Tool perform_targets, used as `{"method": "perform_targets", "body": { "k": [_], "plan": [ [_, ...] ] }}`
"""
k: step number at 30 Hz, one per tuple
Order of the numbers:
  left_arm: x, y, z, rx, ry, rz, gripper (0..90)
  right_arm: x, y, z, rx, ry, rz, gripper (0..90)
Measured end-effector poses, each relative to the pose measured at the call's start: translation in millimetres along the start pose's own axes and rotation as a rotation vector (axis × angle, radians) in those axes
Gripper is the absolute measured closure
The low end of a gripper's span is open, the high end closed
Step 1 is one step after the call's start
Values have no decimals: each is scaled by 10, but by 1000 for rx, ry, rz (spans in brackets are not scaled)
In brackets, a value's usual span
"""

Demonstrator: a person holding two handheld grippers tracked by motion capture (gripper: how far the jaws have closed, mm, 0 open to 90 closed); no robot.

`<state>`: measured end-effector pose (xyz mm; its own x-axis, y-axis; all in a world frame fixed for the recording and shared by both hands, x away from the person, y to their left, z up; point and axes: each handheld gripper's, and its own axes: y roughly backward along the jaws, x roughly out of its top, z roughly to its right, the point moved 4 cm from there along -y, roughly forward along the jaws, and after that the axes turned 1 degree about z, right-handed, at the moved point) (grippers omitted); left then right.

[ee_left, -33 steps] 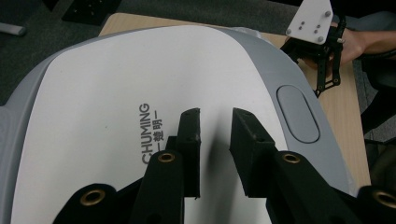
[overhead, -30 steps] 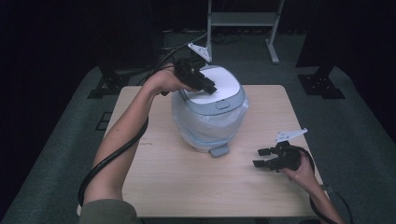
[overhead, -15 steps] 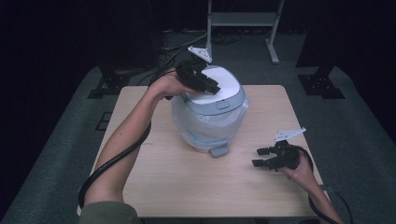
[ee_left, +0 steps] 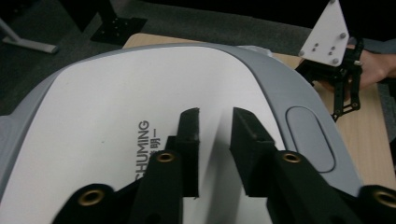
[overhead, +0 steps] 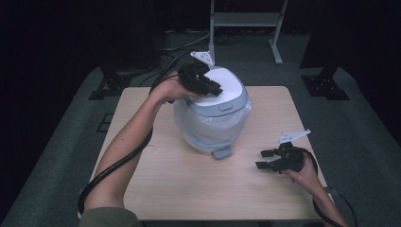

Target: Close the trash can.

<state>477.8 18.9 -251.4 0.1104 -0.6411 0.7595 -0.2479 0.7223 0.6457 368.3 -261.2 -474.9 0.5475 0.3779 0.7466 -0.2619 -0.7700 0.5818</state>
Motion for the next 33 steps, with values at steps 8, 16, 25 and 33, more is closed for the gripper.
{"method": "perform_targets", "body": {
  "k": [8, 16, 25, 33],
  "plan": [
    [1, 87, -7, -1, 1, 10, 500, 6, 58, 24, -11, -4, 19, 308],
    [-12, 296, 61, 17, -3, -1, 410, 6, 87, 23, -18, -4, 20, 308],
    [-179, 500, 115, 41, 25, -20, 363, 13, 99, 37, -21, -9, 26, 308],
    [-346, 644, 158, 63, 32, -36, 352, -11, 114, 52, -25, -17, 26, 306]
  ]
}}
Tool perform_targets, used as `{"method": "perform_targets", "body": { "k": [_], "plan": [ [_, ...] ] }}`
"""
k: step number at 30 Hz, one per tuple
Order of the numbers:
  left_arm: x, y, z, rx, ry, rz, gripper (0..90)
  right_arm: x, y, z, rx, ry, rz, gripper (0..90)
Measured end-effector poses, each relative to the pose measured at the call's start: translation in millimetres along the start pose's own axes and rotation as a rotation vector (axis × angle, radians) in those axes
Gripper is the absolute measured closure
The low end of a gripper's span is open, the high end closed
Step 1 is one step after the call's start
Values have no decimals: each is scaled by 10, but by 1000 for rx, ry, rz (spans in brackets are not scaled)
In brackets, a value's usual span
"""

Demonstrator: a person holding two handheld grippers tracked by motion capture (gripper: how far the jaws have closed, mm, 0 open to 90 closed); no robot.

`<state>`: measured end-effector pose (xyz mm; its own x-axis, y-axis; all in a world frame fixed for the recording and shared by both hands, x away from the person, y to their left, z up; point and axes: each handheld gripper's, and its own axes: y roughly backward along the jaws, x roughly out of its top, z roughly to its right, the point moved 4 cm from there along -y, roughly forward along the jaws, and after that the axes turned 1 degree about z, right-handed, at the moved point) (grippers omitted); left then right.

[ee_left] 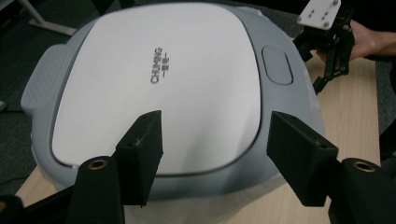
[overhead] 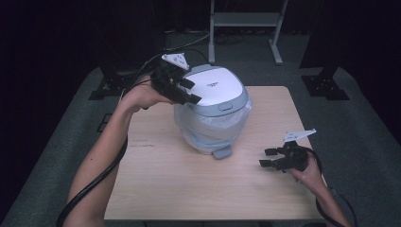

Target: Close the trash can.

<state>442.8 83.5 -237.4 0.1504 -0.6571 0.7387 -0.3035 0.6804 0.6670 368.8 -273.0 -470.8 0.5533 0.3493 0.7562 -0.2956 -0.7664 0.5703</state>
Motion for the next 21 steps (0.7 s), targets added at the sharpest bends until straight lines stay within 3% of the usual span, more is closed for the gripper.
{"method": "perform_targets", "body": {
  "k": [21],
  "plan": [
    [-436, 314, 92, 49, 43, 9, 332, -4, -13, 14, -8, -2, -8, 303]
  ]
}}
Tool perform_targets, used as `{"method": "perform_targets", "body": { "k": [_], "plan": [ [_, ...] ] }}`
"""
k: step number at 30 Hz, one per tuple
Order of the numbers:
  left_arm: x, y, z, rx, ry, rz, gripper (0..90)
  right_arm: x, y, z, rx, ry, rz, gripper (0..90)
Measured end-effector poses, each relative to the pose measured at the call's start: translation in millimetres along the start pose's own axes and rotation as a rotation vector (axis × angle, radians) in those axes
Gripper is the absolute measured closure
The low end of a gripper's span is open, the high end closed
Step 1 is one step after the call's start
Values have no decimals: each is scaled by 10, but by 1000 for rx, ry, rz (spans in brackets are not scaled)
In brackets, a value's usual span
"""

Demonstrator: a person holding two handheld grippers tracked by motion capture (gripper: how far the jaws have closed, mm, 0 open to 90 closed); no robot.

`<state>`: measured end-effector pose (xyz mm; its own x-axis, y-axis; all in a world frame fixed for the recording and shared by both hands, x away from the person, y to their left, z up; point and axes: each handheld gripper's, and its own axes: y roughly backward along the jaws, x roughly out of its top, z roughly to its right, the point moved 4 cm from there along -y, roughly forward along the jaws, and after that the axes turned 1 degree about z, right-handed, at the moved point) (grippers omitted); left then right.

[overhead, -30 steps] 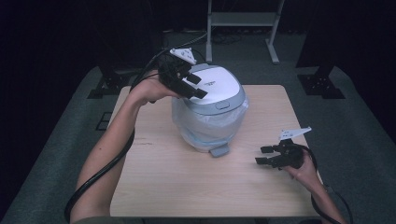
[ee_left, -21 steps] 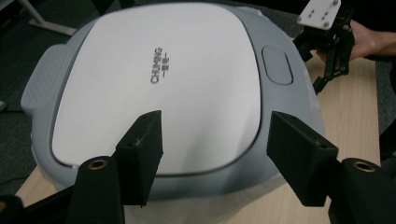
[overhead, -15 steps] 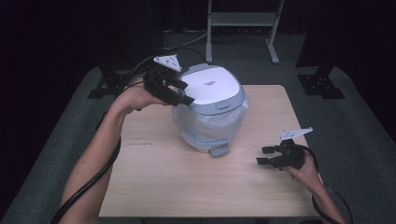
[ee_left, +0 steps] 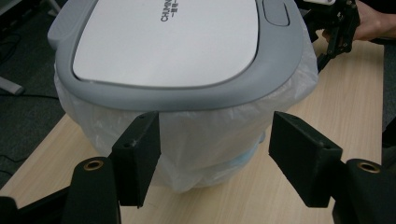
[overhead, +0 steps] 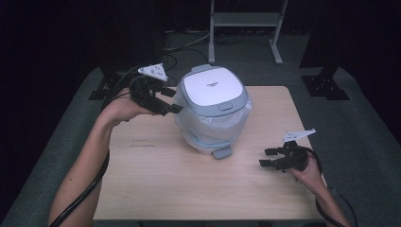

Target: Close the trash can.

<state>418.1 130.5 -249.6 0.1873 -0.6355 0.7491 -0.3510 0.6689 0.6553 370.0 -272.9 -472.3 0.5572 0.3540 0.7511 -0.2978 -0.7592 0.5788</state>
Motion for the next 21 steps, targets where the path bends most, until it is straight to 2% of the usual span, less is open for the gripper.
{"method": "perform_targets", "body": {
  "k": [7, 21],
  "plan": [
    [-218, 58, 13, 15, 43, 0, 328, -2, -2, -10, -1, 2, 0, 303],
    [-520, 94, 13, 35, 73, -8, 327, -11, -5, 2, -2, -3, 1, 303]
  ]
}}
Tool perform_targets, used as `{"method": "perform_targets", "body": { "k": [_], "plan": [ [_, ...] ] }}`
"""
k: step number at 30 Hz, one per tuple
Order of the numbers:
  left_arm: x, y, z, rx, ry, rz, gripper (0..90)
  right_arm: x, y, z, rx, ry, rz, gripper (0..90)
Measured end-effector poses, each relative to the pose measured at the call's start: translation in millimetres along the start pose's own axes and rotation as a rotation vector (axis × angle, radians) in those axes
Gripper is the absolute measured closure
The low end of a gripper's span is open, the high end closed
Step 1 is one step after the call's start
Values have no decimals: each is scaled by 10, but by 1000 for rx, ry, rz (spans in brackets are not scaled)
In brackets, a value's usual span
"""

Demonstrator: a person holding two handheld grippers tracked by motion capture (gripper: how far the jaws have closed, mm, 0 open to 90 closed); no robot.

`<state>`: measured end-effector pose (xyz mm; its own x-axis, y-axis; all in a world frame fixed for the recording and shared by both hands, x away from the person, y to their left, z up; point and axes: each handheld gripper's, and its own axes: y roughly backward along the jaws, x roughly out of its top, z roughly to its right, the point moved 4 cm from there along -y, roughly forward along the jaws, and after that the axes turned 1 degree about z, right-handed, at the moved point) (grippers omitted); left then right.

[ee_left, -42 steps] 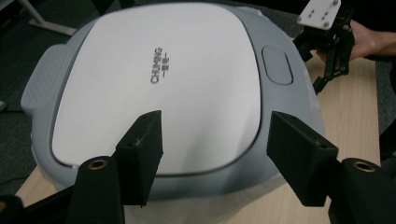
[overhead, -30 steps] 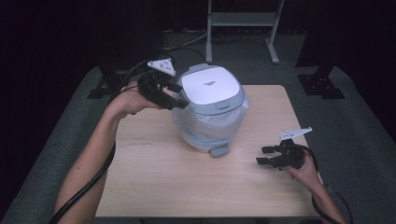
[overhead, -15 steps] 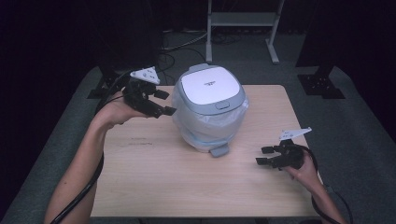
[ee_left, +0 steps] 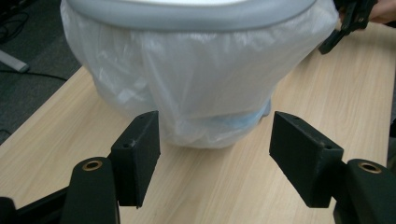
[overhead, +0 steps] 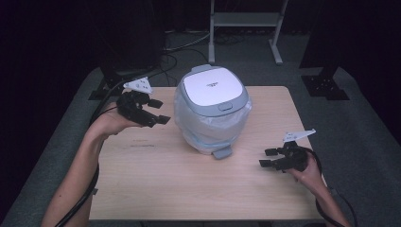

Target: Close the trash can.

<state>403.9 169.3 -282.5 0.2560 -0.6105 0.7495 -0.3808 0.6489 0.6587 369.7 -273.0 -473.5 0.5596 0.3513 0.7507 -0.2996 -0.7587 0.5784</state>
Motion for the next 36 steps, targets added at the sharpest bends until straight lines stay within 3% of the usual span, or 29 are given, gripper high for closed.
{"method": "perform_targets", "body": {
  "k": [12, 36],
  "plan": [
    [-199, 12, 33, 4, 18, 8, 307, -2, -14, -6, 1, 1, -6, 303],
    [-655, -176, 170, 10, 75, 19, 195, -17, -21, -6, 7, -1, -12, 303]
  ]
}}
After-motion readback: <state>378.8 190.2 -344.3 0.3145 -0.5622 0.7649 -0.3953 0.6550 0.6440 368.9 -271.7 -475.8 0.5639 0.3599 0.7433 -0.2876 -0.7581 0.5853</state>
